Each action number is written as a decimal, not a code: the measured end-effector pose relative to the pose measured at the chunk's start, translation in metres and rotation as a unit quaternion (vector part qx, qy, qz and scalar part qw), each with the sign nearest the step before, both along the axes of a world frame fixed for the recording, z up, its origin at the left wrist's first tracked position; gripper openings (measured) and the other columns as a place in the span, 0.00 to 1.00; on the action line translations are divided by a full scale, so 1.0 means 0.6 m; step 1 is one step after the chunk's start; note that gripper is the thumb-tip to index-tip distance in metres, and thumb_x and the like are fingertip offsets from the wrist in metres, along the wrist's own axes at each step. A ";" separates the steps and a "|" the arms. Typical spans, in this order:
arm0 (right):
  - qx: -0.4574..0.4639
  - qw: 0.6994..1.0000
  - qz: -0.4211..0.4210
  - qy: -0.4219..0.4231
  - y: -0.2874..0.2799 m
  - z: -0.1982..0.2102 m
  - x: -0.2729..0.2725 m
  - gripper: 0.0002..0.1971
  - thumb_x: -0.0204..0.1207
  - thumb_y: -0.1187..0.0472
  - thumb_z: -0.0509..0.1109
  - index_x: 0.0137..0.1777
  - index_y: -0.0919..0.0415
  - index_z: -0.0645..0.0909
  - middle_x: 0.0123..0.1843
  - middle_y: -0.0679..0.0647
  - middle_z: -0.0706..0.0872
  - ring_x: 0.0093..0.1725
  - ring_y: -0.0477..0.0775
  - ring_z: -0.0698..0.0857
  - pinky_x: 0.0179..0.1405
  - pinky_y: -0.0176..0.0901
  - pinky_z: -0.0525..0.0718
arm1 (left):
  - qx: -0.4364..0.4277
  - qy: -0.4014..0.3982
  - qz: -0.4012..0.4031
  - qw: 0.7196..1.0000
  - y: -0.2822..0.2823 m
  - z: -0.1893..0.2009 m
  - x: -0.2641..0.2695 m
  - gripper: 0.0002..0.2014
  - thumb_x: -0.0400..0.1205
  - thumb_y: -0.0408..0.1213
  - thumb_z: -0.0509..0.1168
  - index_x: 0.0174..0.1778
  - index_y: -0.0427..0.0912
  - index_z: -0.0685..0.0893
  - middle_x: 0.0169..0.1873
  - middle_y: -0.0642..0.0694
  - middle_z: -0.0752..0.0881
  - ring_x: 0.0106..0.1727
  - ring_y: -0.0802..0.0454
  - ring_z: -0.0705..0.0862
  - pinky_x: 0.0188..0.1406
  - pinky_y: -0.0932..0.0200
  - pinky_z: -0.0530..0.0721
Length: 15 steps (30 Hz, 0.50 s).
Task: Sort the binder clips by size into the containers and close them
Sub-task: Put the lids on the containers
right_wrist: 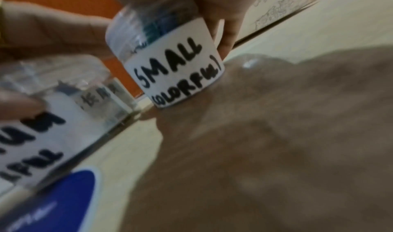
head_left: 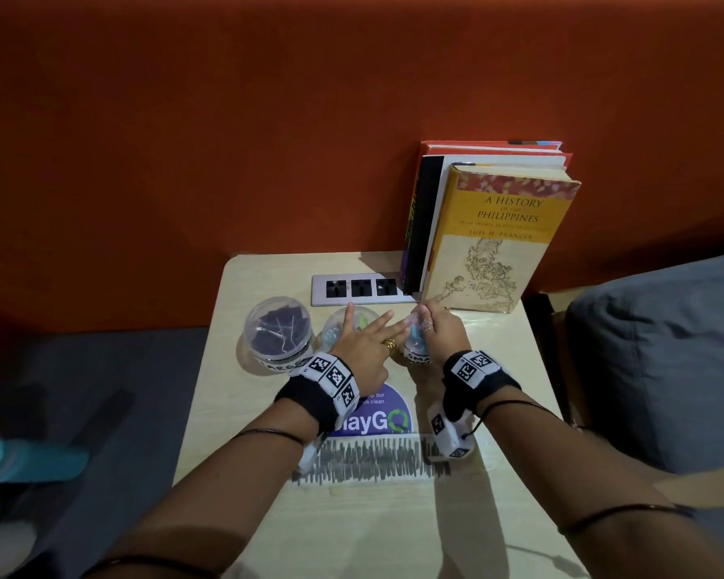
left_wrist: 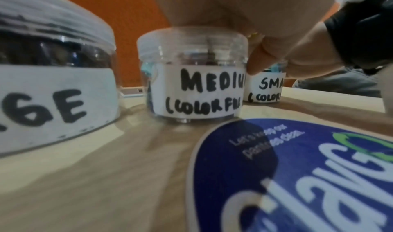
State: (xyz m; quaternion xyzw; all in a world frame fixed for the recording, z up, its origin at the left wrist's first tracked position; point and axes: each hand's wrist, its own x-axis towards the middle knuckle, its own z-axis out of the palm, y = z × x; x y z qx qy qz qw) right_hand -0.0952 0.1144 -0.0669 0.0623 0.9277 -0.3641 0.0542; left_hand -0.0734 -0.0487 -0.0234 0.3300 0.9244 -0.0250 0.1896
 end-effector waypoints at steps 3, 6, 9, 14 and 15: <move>0.049 0.999 -0.005 0.017 -0.004 -0.009 0.000 0.15 0.84 0.57 0.51 0.56 0.65 0.76 0.50 0.69 0.86 0.50 0.67 0.84 0.46 0.51 0.79 | 0.028 -0.019 0.004 0.999 -0.008 -0.012 -0.001 0.35 0.80 0.38 0.55 0.83 0.56 0.49 0.83 0.62 0.41 0.85 0.54 0.38 0.74 0.22 0.32; 0.071 0.997 -0.009 0.025 -0.006 -0.011 0.000 0.15 0.84 0.56 0.50 0.55 0.64 0.75 0.51 0.68 0.84 0.50 0.67 0.83 0.44 0.52 0.79 | 0.021 -0.022 0.002 1.000 -0.010 -0.022 0.000 0.35 0.82 0.45 0.52 0.83 0.54 0.42 0.83 0.59 0.39 0.84 0.51 0.34 0.75 0.22 0.34; 0.072 0.997 -0.002 0.022 -0.014 -0.009 0.002 0.14 0.84 0.57 0.50 0.55 0.64 0.74 0.51 0.69 0.84 0.50 0.67 0.82 0.43 0.50 0.75 | 0.021 -0.006 0.007 1.000 -0.008 -0.026 0.005 0.39 0.83 0.49 0.53 0.82 0.49 0.35 0.83 0.53 0.35 0.83 0.47 0.32 0.77 0.26 0.33; 0.048 0.999 0.012 0.013 -0.046 -0.006 0.008 0.14 0.84 0.56 0.50 0.53 0.63 0.75 0.52 0.66 0.84 0.52 0.66 0.82 0.43 0.47 0.72 | 0.056 0.022 0.018 0.998 -0.014 -0.021 0.013 0.47 0.77 0.40 0.60 0.75 0.45 0.26 0.74 0.48 0.24 0.78 0.46 0.26 0.76 0.37 0.27; 0.050 0.999 0.014 0.003 -0.046 0.000 0.007 0.15 0.84 0.55 0.50 0.53 0.63 0.75 0.52 0.66 0.84 0.53 0.65 0.82 0.43 0.48 0.73 | 0.061 0.024 0.026 0.998 -0.013 -0.020 0.013 0.48 0.76 0.38 0.61 0.75 0.45 0.26 0.74 0.48 0.24 0.78 0.46 0.25 0.76 0.38 0.28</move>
